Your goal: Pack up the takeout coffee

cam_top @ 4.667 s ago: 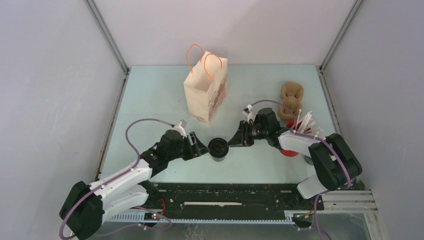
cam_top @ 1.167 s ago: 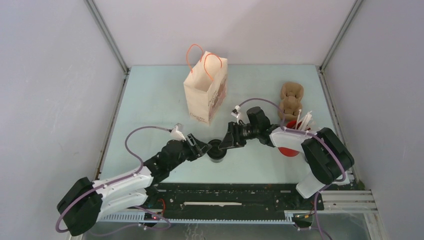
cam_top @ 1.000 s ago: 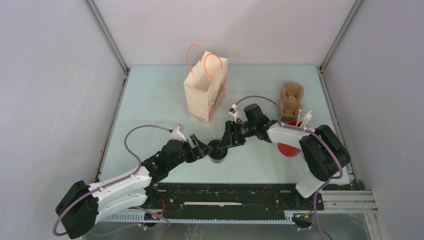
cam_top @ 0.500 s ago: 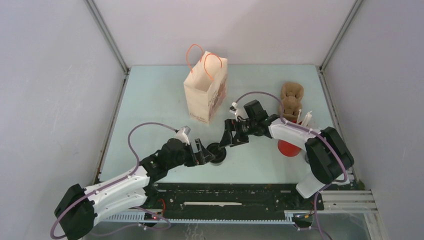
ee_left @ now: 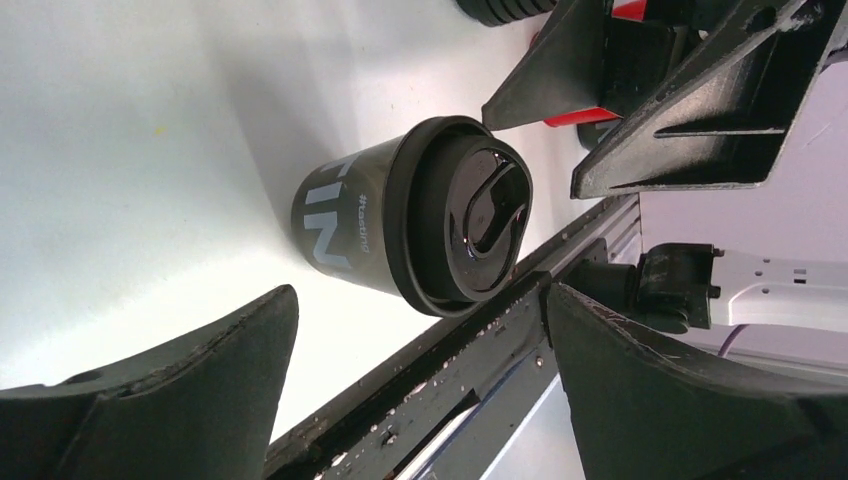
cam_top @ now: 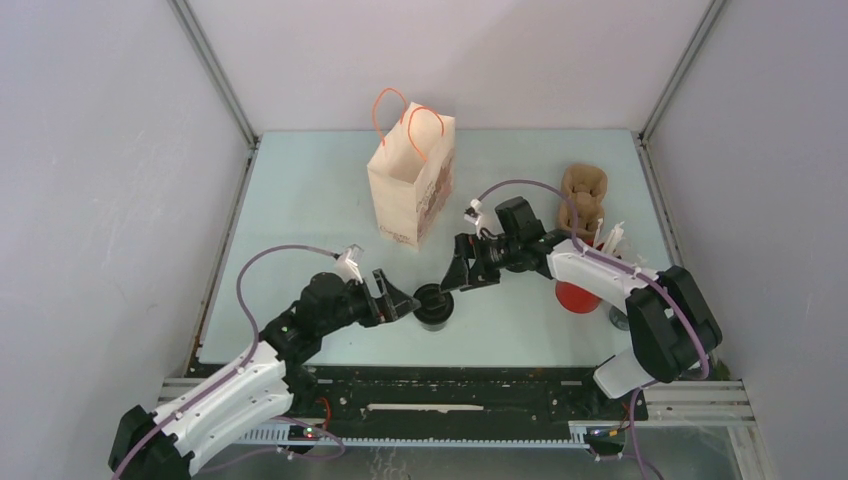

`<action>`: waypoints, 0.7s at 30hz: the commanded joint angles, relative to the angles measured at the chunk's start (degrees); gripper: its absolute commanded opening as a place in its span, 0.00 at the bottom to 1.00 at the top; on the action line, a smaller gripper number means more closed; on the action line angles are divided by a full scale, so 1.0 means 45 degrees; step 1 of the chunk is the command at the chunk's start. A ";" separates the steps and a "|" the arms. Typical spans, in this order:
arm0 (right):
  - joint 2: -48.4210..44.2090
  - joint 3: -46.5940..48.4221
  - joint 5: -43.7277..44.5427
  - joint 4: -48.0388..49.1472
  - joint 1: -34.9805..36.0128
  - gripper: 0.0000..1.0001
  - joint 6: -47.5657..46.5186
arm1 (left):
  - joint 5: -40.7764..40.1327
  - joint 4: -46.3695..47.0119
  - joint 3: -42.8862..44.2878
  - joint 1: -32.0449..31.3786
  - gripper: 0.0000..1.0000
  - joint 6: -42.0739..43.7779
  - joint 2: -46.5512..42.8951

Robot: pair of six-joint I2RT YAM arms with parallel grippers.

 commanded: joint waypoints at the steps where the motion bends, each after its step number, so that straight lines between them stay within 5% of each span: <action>1: -0.0554 -0.0869 -0.0562 0.1220 -0.0255 0.91 0.1077 | 0.0542 -0.0378 0.0129 0.0247 0.94 -0.0289 0.0092; 8: -0.0640 -0.2137 -0.0949 0.2940 -0.0206 0.81 0.2229 | 0.0948 0.0220 -0.0517 0.0825 0.72 -0.0716 0.0647; 21: -0.0232 -0.2216 -0.1055 0.4147 0.0221 0.85 0.2652 | 0.0997 0.1017 -0.0749 0.0972 0.66 -0.0413 0.1755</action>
